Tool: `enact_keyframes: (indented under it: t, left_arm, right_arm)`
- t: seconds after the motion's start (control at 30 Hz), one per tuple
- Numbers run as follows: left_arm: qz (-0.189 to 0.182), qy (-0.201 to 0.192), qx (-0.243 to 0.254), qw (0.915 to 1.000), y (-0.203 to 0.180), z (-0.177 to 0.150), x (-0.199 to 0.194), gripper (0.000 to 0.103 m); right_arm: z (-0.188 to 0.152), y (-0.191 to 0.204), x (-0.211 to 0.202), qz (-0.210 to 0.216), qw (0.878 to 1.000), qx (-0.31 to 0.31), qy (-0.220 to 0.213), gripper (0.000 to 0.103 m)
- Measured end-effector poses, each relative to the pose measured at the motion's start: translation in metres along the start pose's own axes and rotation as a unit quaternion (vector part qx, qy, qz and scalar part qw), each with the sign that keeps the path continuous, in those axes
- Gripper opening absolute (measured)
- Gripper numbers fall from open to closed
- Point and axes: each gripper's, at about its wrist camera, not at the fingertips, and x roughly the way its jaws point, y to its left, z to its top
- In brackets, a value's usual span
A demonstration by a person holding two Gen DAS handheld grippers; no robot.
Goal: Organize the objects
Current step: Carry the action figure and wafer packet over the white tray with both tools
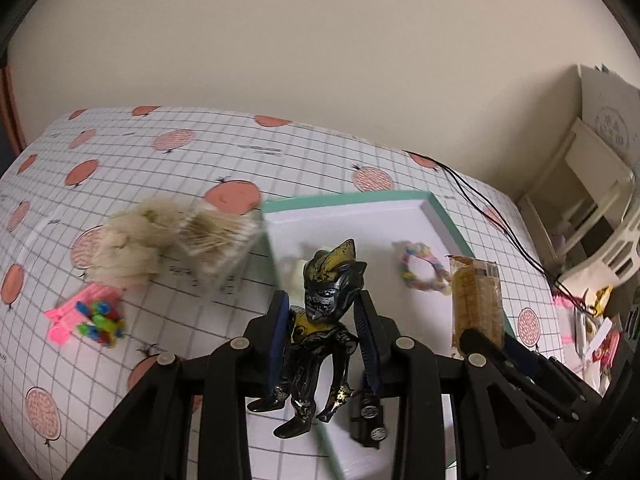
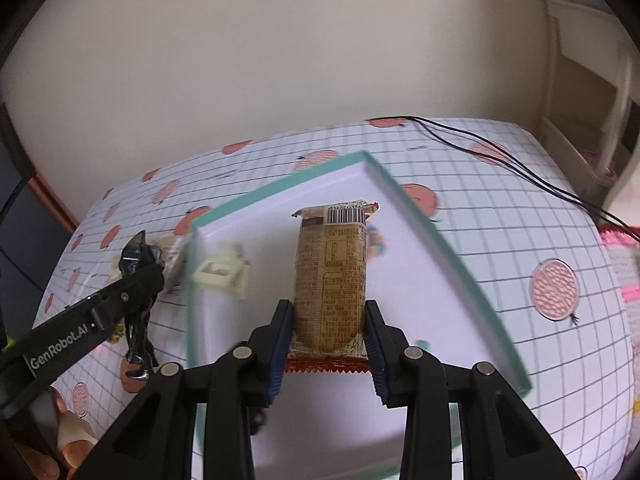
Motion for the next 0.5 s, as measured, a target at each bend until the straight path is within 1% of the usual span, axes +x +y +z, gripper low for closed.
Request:
enact_keyframes:
  t: [0.07,0.2,0.33,0.4,0.5]
  left_arm:
    - [-0.003,0.005,0.008,0.9999,-0.008,0.0,0.006,0.035]
    - [0.008,0.01,0.029,0.9995,-0.02,0.0,0.019,0.035]
    - [0.024,0.013,0.047,0.9985,-0.031,-0.002,0.029,0.034]
    - [0.011,0.019,0.04,0.9989,-0.033,-0.001,0.033,0.034]
    - [0.013,0.023,0.055,0.9981,-0.043,-0.001,0.041,0.034]
  right_arm:
    - [0.001,-0.009,0.001,-0.006,1.0,0.006,0.0,0.037]
    - [0.001,-0.022,0.003,-0.012,1.0,0.019,0.001,0.037]
    - [-0.001,-0.024,0.007,-0.013,1.0,0.022,0.007,0.037]
    - [-0.002,-0.024,0.008,-0.013,1.0,0.023,0.008,0.037]
    - [-0.003,-0.025,0.015,-0.015,1.0,0.024,0.014,0.037]
